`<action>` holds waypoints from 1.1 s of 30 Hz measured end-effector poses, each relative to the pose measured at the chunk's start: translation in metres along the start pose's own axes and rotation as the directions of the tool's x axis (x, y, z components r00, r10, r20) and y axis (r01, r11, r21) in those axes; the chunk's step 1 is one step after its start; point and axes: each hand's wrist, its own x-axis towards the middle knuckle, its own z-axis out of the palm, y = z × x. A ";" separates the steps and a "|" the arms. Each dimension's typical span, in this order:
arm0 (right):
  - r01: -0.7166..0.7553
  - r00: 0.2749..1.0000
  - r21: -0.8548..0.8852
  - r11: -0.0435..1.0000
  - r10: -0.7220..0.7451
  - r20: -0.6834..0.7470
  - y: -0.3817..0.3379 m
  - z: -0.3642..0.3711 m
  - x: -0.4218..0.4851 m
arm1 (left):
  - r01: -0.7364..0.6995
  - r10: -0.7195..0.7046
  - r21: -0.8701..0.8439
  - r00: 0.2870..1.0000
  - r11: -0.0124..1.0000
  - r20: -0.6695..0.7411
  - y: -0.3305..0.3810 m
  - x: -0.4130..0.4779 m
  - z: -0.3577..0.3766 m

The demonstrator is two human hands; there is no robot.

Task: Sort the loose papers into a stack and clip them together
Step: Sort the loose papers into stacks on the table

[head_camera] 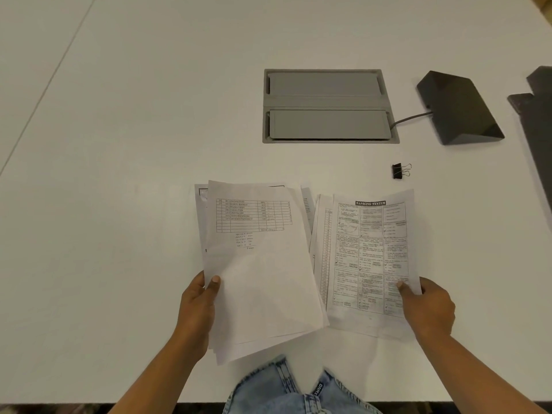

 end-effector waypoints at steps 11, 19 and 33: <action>-0.150 0.981 0.540 0.829 0.058 0.183 -0.002 -0.041 0.003 | -0.023 0.024 0.029 0.999 0.999 -0.039 0.004 0.007 -0.014; -0.109 0.983 0.621 0.776 -0.007 0.181 -0.012 -0.058 -0.003 | -0.039 0.039 0.013 0.999 0.999 -0.006 0.010 0.004 -0.005; -0.104 0.990 0.719 0.687 0.005 0.139 -0.021 -0.085 0.006 | -0.078 0.078 -0.018 0.997 0.997 0.004 0.009 -0.001 -0.002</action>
